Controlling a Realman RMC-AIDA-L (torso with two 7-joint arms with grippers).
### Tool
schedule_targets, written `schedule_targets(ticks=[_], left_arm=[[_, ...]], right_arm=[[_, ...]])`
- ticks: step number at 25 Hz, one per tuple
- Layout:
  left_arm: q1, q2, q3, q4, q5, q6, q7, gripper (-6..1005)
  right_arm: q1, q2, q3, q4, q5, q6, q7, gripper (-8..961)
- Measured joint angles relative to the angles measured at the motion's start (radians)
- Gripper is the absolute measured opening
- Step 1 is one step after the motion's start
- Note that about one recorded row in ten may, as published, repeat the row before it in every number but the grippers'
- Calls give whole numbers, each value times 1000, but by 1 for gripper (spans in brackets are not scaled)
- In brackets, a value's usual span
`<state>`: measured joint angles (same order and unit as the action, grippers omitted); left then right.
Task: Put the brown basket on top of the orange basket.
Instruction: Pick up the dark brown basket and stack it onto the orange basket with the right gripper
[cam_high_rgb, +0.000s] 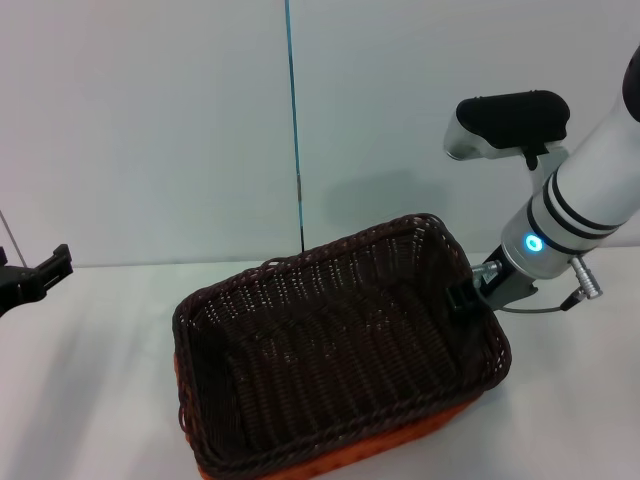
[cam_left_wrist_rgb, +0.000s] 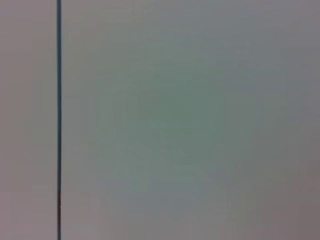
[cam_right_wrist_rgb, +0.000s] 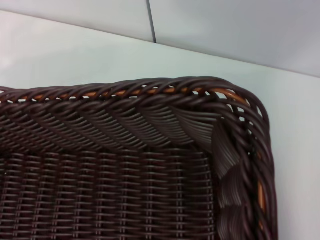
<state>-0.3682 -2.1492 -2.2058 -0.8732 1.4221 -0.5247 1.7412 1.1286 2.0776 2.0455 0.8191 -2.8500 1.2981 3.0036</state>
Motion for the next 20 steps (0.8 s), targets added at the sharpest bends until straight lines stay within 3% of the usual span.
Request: schedule_targets(ticks=[15,20], left_arm=[[1,0,1,0,0,11,0,892],[2,0,-6,1,0,14,0,892]], right_arm=[[22,2,-37,15,0,-46,-2,265],[13,7,-40,106,7,-57,-1,414]])
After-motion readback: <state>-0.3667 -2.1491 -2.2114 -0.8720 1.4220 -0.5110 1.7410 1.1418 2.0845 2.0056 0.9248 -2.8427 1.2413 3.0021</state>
